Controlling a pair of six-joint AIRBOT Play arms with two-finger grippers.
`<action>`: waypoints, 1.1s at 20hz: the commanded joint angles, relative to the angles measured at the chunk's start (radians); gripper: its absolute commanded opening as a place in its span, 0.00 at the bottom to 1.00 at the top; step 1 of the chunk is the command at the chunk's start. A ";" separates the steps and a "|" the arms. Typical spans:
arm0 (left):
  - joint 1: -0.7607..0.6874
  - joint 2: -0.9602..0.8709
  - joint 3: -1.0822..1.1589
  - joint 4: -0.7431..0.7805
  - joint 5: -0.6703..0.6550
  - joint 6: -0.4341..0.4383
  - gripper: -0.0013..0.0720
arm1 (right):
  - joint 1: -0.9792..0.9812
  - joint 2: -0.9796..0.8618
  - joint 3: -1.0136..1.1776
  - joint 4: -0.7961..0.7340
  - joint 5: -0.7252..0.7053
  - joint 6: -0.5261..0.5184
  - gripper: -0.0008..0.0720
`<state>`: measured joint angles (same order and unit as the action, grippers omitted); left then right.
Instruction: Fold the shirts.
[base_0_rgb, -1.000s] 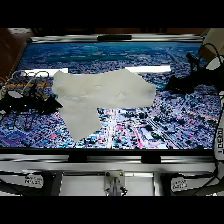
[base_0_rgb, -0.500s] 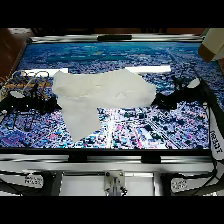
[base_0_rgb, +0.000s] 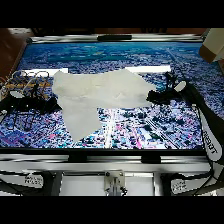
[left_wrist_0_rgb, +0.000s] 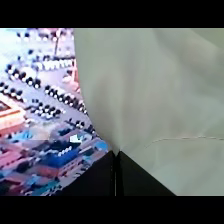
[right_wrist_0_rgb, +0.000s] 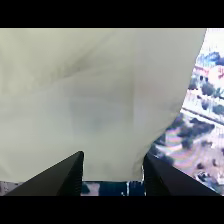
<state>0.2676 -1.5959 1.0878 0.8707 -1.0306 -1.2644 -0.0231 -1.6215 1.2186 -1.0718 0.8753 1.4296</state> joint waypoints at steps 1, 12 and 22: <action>0.001 0.000 0.001 0.000 -0.001 0.000 0.06 | 0.008 -0.003 -0.002 -0.021 -0.035 0.036 0.70; 0.001 0.002 0.001 0.000 -0.010 0.000 0.06 | -0.122 0.035 -0.002 0.020 0.159 -0.080 0.71; 0.000 0.001 0.001 0.000 -0.008 0.000 0.06 | -0.060 -0.072 -0.002 0.048 0.006 0.042 0.71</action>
<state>0.2676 -1.5951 1.0878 0.8707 -1.0397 -1.2644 -0.0917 -1.6596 1.2175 -1.0286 0.9031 1.4391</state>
